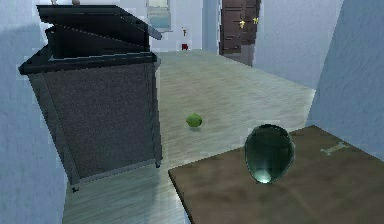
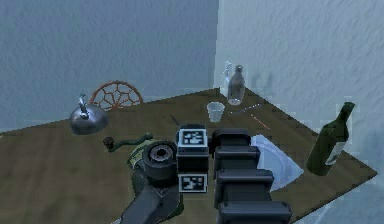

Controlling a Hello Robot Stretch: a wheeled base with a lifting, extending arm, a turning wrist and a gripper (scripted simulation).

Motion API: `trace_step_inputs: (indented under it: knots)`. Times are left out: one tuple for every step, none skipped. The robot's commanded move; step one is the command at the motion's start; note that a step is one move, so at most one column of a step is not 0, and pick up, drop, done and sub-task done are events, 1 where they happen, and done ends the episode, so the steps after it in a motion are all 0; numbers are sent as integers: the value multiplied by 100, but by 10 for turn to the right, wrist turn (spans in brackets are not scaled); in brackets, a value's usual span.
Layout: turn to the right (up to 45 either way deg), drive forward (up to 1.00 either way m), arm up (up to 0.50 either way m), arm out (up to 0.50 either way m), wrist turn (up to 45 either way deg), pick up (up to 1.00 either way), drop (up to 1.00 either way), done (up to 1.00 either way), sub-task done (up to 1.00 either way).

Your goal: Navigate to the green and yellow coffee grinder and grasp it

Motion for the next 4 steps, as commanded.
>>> trace_step_inputs:
  knots:
    - [0, 0, 0, 0, 450, 0, 0, 0, 0]
    - [0, 0, 0, 0, 450, 0, 0, 0, 0]
    - [0, 0, 0, 0, 120, 0, 0, 0, 0]
    - [0, 0, 0, 0, 0, 100, 0, 0, 0]
